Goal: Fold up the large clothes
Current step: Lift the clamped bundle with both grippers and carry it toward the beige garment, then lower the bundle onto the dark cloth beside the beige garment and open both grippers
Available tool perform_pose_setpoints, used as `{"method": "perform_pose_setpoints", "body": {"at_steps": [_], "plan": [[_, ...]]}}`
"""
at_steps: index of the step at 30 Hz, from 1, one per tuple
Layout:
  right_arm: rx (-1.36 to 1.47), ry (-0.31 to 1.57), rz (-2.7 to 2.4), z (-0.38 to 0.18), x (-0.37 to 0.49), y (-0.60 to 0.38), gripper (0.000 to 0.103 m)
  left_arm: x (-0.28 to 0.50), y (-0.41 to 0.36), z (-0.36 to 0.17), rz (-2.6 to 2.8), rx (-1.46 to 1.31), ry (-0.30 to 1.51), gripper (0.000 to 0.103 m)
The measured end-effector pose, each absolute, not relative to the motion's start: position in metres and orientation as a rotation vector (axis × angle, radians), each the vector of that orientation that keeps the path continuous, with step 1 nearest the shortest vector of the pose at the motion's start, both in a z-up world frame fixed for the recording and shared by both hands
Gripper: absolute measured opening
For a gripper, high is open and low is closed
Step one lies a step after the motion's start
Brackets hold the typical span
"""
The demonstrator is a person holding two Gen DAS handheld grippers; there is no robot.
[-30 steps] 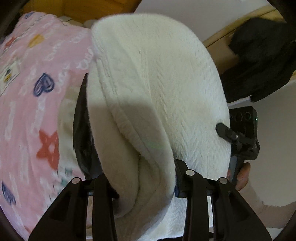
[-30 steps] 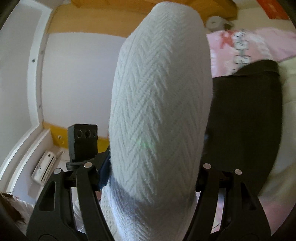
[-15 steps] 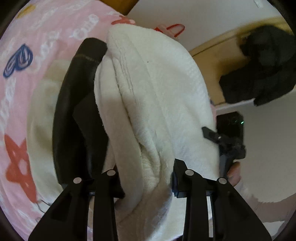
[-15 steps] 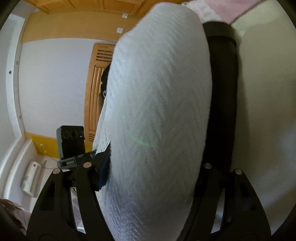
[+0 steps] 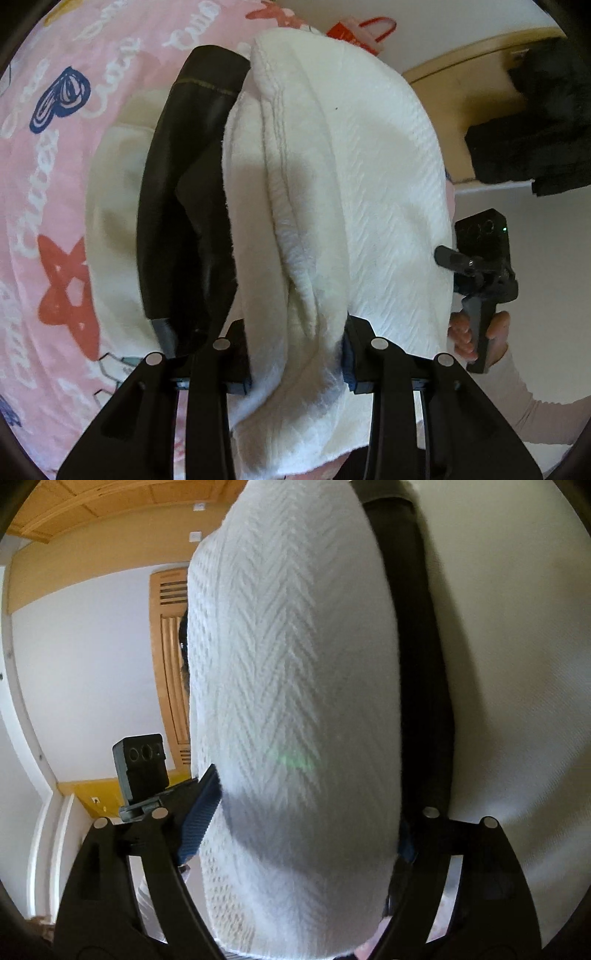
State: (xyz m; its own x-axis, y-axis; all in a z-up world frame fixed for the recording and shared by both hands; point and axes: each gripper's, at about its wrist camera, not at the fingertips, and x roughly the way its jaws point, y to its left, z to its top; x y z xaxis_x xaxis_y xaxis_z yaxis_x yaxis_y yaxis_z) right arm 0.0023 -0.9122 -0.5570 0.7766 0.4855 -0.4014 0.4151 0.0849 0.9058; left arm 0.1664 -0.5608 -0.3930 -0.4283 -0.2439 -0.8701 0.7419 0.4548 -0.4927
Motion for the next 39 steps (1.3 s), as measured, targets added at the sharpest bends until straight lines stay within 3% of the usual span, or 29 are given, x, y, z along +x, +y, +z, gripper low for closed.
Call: {"method": "perform_pose_setpoints", "body": {"at_steps": [8, 9, 11, 13, 16, 20, 29, 31, 32, 35, 39], "plan": [[1.39, 0.845, -0.034, -0.517, -0.029, -0.921, 0.079, 0.178, -0.55, -0.361, -1.148, 0.576, 1.658, 0.037], [1.36, 0.844, -0.051, -0.509, -0.033, -0.922, 0.074, 0.179, -0.547, -0.357, -1.139, 0.602, 1.649, 0.034], [1.284, 0.836, -0.071, -0.485, -0.036, -0.925, 0.036, 0.187, -0.543, -0.344, -1.098, 0.631, 1.637, 0.034], [1.233, 0.806, -0.08, -0.466, -0.035, -0.929, 0.028, 0.192, -0.544, -0.322, -1.102, 0.576, 1.61, 0.034], [1.145, 0.8, -0.066, -0.442, -0.016, -0.948, 0.028, 0.172, -0.552, -0.294, -1.106, 0.478, 1.543, 0.034], [1.066, 0.844, -0.064, -0.441, 0.019, -0.976, 0.028, 0.124, -0.578, -0.294, -1.112, 0.385, 1.532, 0.034], [0.877, 1.071, -0.065, -0.485, 0.113, -0.985, 0.027, 0.037, -0.607, -0.37, -0.873, 0.469, 1.545, 0.021], [0.844, 1.127, -0.088, -0.497, 0.124, -0.983, 0.024, 0.041, -0.599, -0.381, -0.815, 0.439, 1.542, 0.005], [0.824, 1.163, -0.109, -0.502, 0.129, -0.981, 0.024, 0.044, -0.596, -0.386, -0.792, 0.431, 1.544, 0.003], [0.792, 1.226, -0.136, -0.517, 0.14, -0.975, 0.024, 0.046, -0.588, -0.409, -0.764, 0.356, 1.585, 0.003], [0.798, 1.247, -0.172, -0.531, 0.143, -0.974, 0.024, 0.032, -0.602, -0.417, -0.74, 0.465, 1.502, 0.004]]}}
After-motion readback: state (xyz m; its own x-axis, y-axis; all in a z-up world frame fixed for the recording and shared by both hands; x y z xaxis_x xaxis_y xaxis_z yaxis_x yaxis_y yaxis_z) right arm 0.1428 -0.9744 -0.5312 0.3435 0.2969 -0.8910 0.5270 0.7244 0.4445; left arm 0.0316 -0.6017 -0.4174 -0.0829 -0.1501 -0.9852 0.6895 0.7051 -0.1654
